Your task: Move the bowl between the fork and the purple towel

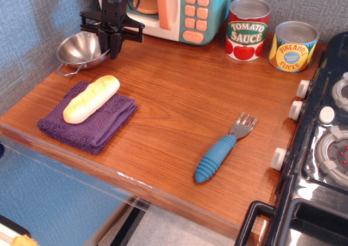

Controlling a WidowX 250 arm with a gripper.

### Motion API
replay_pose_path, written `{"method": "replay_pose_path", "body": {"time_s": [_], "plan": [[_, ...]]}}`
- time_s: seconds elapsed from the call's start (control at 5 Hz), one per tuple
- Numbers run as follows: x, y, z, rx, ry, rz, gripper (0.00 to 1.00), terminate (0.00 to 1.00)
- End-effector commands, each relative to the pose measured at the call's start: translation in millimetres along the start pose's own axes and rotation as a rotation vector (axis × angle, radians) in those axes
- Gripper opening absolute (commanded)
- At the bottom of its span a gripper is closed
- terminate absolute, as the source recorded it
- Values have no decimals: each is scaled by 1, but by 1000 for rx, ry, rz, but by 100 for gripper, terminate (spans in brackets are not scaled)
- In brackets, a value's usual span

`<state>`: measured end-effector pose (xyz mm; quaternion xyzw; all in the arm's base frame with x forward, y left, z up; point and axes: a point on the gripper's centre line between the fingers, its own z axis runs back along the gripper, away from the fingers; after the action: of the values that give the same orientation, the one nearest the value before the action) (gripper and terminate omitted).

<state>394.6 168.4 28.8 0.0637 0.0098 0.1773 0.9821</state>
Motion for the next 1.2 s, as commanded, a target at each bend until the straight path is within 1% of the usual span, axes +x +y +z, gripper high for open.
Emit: {"method": "replay_pose_path", "body": {"time_s": [0.0,0.2,0.4,0.6,0.8,1.0], "plan": [[6,14,92,-117,-220,-7,0,0],[-15,1,118,-162,-279,-71,0,0],[-63,-30,125,-197,-284,-224,0,0],[-116,-61,114,-189,-291,-378,0,0],[-165,-90,90,-161,-269,-487,0,0],[-190,-96,72,-113,-254,-526,0,0]]}}
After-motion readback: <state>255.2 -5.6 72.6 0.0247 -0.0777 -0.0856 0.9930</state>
